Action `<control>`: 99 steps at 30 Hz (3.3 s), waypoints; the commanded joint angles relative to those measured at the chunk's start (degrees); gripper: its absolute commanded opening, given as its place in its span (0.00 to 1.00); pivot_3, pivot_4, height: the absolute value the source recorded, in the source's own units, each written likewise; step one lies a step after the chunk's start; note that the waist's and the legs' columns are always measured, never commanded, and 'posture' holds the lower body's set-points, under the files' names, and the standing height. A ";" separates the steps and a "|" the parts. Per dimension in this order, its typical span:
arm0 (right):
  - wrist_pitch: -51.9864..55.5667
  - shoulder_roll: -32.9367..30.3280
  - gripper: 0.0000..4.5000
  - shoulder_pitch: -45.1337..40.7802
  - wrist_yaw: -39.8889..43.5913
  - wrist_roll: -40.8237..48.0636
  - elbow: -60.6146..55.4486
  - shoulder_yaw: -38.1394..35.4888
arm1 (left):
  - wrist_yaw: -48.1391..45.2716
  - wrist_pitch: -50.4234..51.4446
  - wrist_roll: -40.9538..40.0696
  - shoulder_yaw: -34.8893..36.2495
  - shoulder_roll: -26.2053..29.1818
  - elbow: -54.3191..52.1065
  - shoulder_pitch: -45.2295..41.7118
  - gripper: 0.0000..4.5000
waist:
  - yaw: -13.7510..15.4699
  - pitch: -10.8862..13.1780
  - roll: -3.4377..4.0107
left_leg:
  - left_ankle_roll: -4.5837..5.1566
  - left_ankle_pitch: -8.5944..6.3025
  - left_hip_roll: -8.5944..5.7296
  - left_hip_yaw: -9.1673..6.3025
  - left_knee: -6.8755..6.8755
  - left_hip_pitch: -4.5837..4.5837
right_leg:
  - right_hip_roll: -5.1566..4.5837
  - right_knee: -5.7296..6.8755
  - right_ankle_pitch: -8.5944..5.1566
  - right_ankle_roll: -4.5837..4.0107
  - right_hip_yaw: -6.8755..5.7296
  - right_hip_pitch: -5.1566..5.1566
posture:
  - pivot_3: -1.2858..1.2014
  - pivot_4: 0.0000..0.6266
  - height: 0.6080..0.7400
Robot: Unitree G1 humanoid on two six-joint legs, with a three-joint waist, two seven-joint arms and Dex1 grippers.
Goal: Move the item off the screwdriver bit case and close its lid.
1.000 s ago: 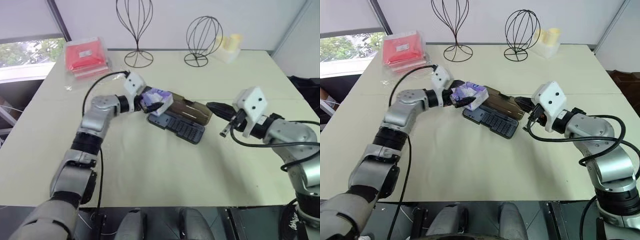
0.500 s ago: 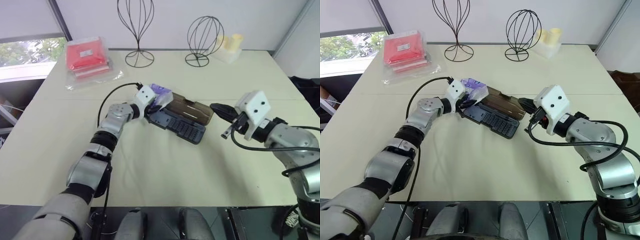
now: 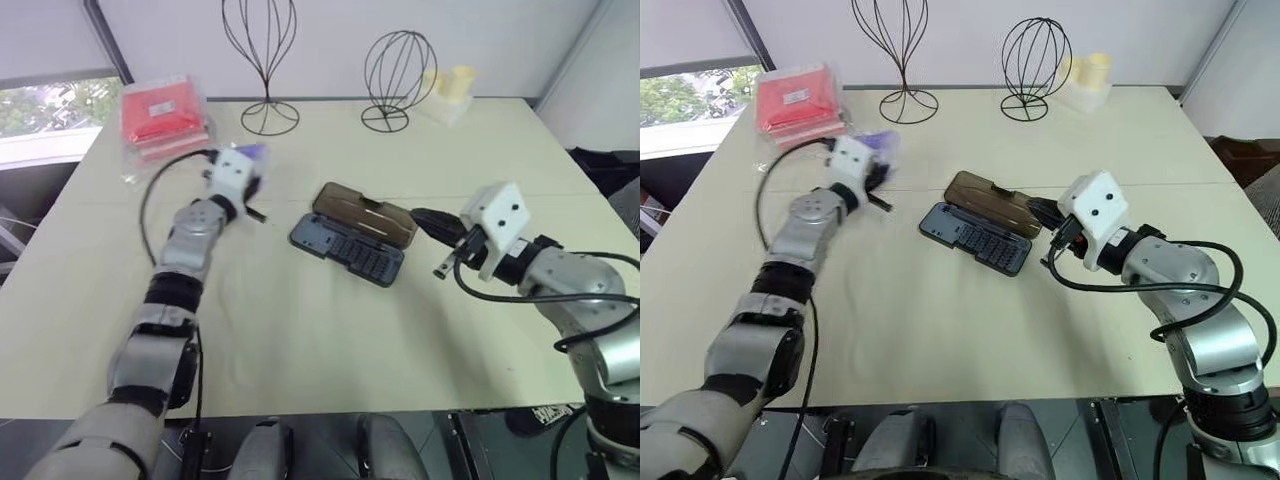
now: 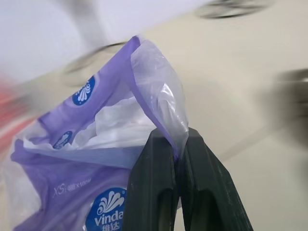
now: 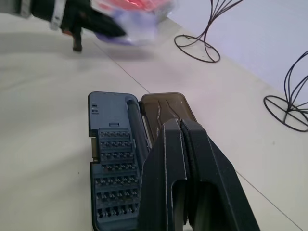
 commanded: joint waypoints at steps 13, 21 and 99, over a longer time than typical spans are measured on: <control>-6.35 4.04 0.00 -8.94 5.76 -1.61 9.03 7.08 | 20.98 20.97 -0.10 22.77 1.65 -28.28 25.09 0.01 | 1.50 0.01 -0.10 | -0.18 0.09 -0.03 -0.03 0.02 -0.07 | -0.05 0.00 0.00 -0.01 0.03 -0.17 | 0.52 0.24 1.00; -6.06 4.54 0.00 -8.04 5.52 -2.11 8.27 6.73 | 20.56 20.21 -1.20 22.22 1.94 -27.13 24.49 0.76 | 1.53 0.00 -0.11 | -0.21 0.10 -0.11 0.03 0.00 -0.06 | -0.19 0.00 0.00 -0.01 0.01 -0.19 | 0.52 0.24 1.00; 57.08 32.19 0.01 -30.79 -35.08 -11.27 31.93 -7.77 | -10.56 8.59 -10.88 -1.37 1.41 -25.78 9.40 1.00 | -1.44 -0.07 -0.01 | -0.29 0.15 -0.14 0.02 -0.08 -0.33 | -0.22 0.31 0.01 -0.01 -0.09 -0.53 | 0.52 0.24 1.00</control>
